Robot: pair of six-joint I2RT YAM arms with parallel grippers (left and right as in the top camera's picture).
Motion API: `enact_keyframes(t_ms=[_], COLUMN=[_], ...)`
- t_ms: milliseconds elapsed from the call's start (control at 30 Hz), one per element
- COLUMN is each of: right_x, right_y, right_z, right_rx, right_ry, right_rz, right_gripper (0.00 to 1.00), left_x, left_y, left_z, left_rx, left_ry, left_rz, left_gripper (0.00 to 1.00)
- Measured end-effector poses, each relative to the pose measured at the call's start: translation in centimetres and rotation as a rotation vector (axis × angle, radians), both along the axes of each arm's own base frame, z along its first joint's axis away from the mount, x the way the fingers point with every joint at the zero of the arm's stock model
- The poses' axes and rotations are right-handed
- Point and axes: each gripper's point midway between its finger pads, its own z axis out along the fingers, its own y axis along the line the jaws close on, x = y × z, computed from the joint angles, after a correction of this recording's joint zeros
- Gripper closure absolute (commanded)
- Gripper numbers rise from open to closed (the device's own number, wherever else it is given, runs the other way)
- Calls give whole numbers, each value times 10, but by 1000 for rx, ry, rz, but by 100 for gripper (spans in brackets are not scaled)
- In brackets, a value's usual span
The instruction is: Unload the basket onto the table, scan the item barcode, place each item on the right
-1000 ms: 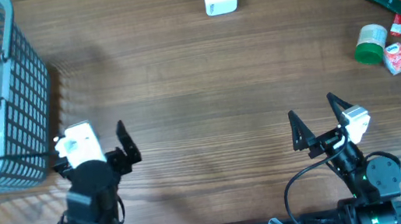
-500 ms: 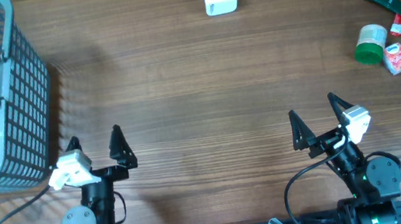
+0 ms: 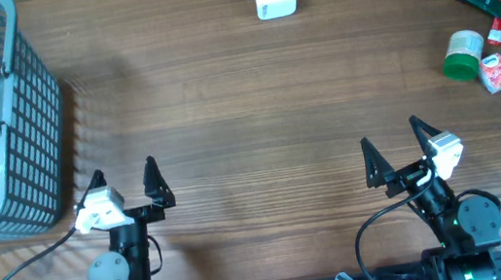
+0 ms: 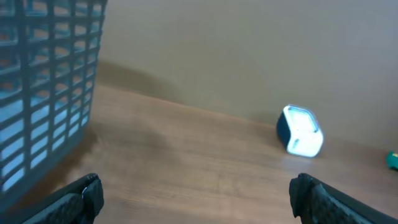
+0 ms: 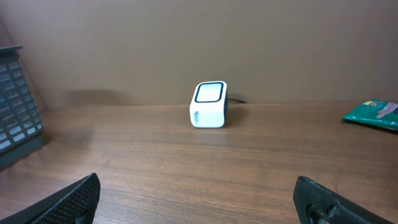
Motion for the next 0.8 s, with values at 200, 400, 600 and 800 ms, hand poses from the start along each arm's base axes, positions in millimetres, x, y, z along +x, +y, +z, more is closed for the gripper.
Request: enact_keyframes(t_ms=[200, 400, 600, 800], right_x=[0, 0, 0, 0], right_y=[0, 0, 0, 0], right_z=[0, 0, 0, 0], right_rx=[0, 0, 0, 0], right_ry=[-1, -1, -1, -1], right_rz=[0, 0, 0, 0], right_gripper=[0, 0, 0, 0], left_x=[0, 0, 0, 0], left_y=[1, 0, 0, 0], left_z=[-13, -13, -13, -13], left_rx=[41, 50, 50, 50], left_ry=[50, 50, 50, 50], left_rz=[2, -3, -3, -3], left_gripper=[0, 0, 0, 0])
